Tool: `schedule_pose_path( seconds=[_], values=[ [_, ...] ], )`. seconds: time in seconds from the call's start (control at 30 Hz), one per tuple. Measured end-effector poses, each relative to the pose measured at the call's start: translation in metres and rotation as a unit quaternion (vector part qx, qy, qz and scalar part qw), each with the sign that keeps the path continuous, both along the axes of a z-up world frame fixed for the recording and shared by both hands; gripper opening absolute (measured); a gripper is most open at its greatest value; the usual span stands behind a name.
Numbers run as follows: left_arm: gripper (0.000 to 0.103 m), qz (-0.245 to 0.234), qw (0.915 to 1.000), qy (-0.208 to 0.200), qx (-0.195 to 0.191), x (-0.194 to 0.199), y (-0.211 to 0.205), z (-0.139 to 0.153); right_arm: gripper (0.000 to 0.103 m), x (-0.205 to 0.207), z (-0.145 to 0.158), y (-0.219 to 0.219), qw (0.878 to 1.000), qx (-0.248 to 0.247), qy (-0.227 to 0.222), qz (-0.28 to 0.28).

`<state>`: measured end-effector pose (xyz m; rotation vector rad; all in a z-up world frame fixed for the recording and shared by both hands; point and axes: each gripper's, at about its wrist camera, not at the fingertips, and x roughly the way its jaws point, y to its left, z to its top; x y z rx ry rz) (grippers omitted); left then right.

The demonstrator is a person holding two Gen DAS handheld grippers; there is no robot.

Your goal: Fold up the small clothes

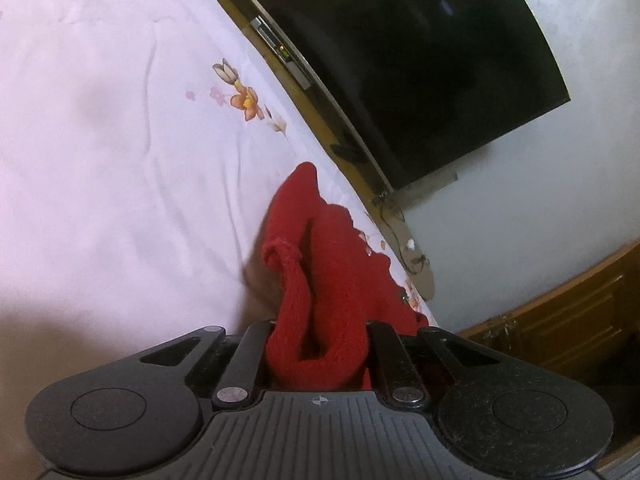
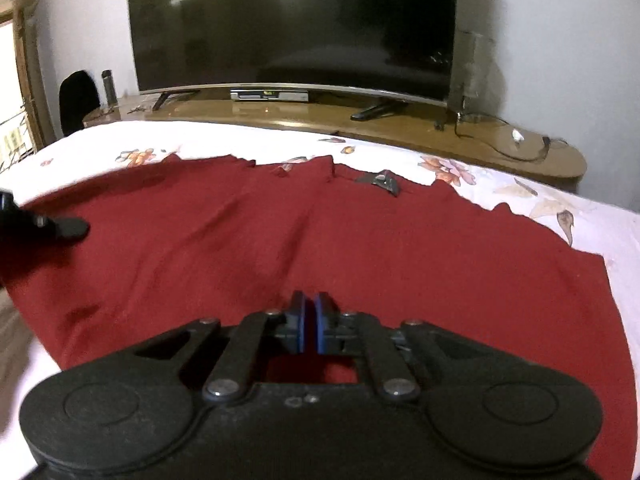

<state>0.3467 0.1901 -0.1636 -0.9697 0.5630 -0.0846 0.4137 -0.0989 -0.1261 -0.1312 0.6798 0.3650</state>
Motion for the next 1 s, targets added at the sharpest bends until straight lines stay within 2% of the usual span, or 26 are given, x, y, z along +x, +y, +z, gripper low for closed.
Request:
schedule_pose_path(
  seconds=[0.1,0.2,0.27,0.4,0.43,0.57,0.63,0.7,0.73,0.77,0.8,0.83,0.87,0.93,1.0],
  values=[
    [0.010,-0.012,0.9995,-0.029,-0.007,0.002,-0.005,0.015,0.005,-0.004,-0.001,-0.002,1.000,0.004,-0.005,0.002],
    [0.010,-0.053,0.9954,-0.079,0.016,0.010,-0.027,0.053,0.005,0.000,-0.002,-0.008,1.000,0.025,-0.001,-0.003],
    [0.010,-0.096,0.9880,-0.113,0.043,0.018,-0.052,0.085,0.005,0.003,-0.003,-0.013,0.999,0.049,0.009,-0.012],
    [0.010,-0.188,0.9673,-0.140,0.097,0.041,-0.123,0.124,0.006,0.003,0.003,-0.040,0.992,0.119,0.025,-0.038],
    [0.010,-0.211,0.9609,-0.142,0.110,0.047,-0.146,0.128,0.013,-0.001,0.007,-0.055,0.988,0.143,0.016,-0.062],
    [0.010,-0.285,0.9372,-0.118,0.163,0.068,-0.229,0.114,0.015,-0.031,0.023,-0.147,0.955,0.237,-0.016,-0.176],
    [0.010,-0.320,0.9212,-0.095,0.200,0.075,-0.273,0.093,0.017,-0.046,0.027,-0.188,0.941,0.260,-0.024,-0.213],
    [0.011,-0.351,0.9043,-0.063,0.235,0.079,-0.310,0.068,0.023,-0.062,0.029,-0.225,0.929,0.278,-0.024,-0.243],
    [0.017,-0.358,0.8950,-0.058,0.260,0.076,-0.325,0.056,0.028,-0.068,0.030,-0.241,0.924,0.287,-0.021,-0.253],
    [0.035,-0.358,0.8887,-0.060,0.281,0.072,-0.335,0.051,0.036,-0.075,0.029,-0.255,0.918,0.295,-0.016,-0.263],
    [0.049,-0.368,0.8843,-0.077,0.277,0.063,-0.339,0.051,0.040,-0.081,0.028,-0.266,0.914,0.302,-0.015,-0.269],
    [0.078,-0.378,0.8830,-0.095,0.262,0.060,-0.337,0.056,0.047,-0.088,0.028,-0.275,0.910,0.310,-0.017,-0.274],
    [0.086,-0.385,0.8819,-0.111,0.249,0.053,-0.335,0.062,0.054,-0.095,0.029,-0.283,0.906,0.320,-0.020,-0.276],
    [0.086,-0.388,0.8822,-0.131,0.232,0.043,-0.320,0.075,0.056,-0.101,0.028,-0.289,0.900,0.339,-0.018,-0.273],
    [0.085,-0.371,0.8941,-0.132,0.213,0.040,-0.295,0.085,0.056,-0.103,0.027,-0.290,0.897,0.361,-0.008,-0.256]
  ],
)
